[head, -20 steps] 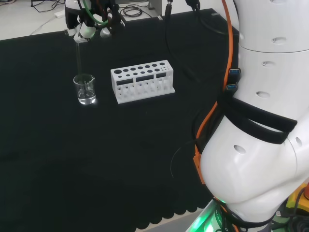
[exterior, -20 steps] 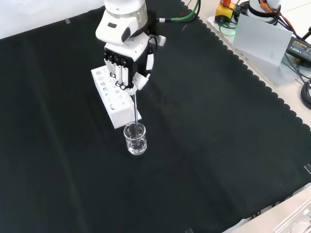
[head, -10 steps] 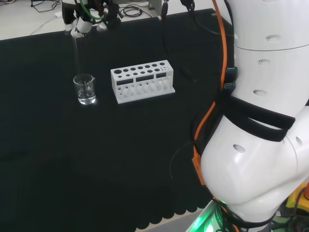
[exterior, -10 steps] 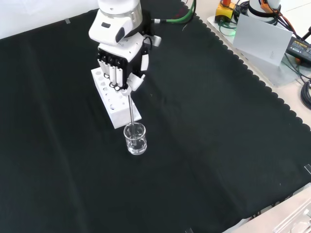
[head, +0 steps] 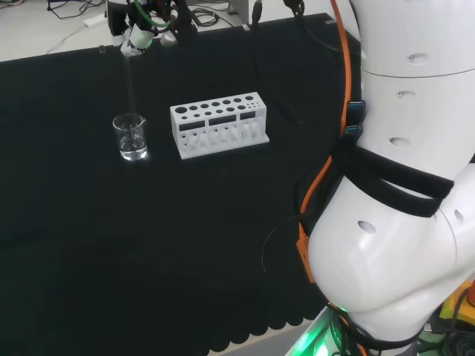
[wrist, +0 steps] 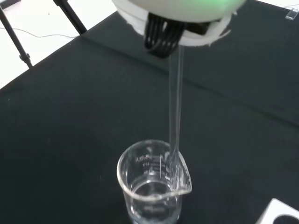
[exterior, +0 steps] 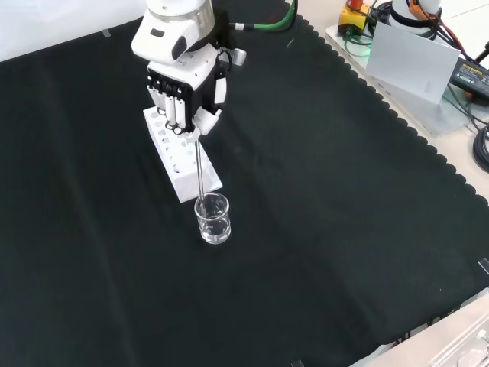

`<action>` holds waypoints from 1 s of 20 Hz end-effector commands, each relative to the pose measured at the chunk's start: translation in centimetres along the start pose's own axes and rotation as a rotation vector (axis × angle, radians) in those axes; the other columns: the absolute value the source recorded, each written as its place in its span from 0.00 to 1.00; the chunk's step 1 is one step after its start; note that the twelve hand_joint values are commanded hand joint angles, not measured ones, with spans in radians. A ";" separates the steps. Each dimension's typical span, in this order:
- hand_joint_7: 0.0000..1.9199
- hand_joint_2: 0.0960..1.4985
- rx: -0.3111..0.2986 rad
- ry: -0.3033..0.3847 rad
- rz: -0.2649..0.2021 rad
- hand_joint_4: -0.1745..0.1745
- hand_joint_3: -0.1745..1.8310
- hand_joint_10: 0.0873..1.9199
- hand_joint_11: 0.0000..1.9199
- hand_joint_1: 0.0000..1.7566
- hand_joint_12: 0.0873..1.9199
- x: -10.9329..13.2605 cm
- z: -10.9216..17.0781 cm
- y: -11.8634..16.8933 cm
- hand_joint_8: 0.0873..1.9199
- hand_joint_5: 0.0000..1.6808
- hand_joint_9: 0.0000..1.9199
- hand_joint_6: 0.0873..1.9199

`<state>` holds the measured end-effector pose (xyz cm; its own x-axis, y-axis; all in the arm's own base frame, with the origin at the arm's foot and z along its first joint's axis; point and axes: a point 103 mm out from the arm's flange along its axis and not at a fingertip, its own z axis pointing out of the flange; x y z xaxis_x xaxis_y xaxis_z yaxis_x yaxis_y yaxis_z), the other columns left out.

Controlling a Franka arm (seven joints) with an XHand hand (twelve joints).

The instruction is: Stir in the beaker to the left of the white test tube rack with the glass rod.

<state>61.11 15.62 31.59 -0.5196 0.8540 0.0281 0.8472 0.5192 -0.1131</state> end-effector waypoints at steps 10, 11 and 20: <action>0.63 0.43 0.031 -0.025 -0.030 0.00 0.41 0.46 0.81 0.75 0.44 4.1 0.6 -0.3 0.54 0.76 0.82 0.15; 0.63 0.43 0.032 -0.025 -0.036 0.00 0.41 0.46 0.81 0.75 0.44 4.4 0.6 0.2 0.54 0.76 0.82 0.15; 0.62 0.44 0.012 -0.019 -0.038 0.00 0.39 0.46 0.82 0.75 0.44 3.6 0.0 2.4 0.54 0.76 0.82 0.14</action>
<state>60.35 19.62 31.77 -0.5492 0.8355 0.0154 0.8285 0.5468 -0.1210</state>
